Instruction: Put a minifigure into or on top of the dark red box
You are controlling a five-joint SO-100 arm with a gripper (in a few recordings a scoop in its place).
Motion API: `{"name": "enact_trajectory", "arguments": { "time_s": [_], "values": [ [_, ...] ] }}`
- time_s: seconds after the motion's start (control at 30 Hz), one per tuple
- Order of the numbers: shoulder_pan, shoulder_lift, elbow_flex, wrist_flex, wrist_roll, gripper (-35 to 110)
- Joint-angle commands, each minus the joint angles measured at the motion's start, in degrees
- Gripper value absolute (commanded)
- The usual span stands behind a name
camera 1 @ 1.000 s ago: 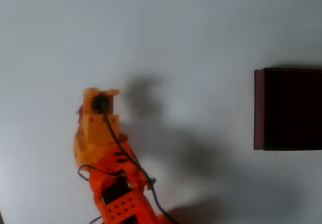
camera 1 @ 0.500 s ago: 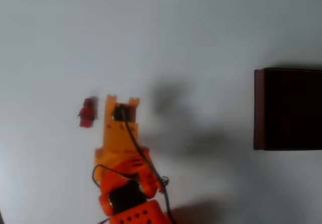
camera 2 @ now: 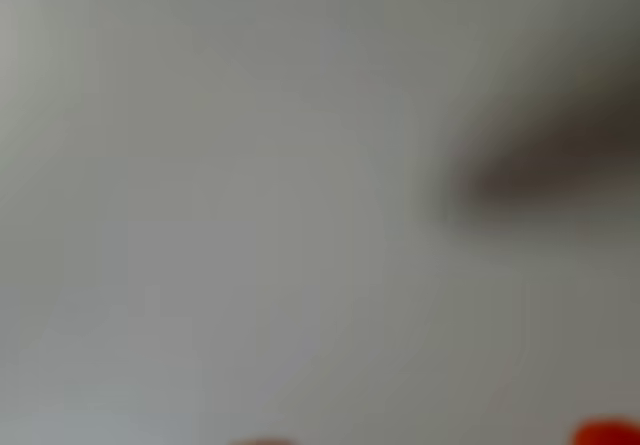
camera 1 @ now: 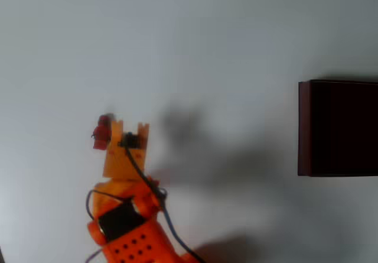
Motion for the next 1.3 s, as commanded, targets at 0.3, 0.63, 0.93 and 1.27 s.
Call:
{"name": "enact_trajectory", "arguments": {
  "time_s": [0.3, 0.63, 0.93, 1.27],
  "values": [
    [-4.0, -15.8, -14.9, -3.7, 8.1, 12],
    [-7.6, -24.0, -25.9, -0.8, 16.5, 13],
    [-8.6, -28.7, -27.9, -4.1, 19.6, 14],
    [-6.0, -32.4, -29.1, -7.7, 14.6, 14]
  ]
}}
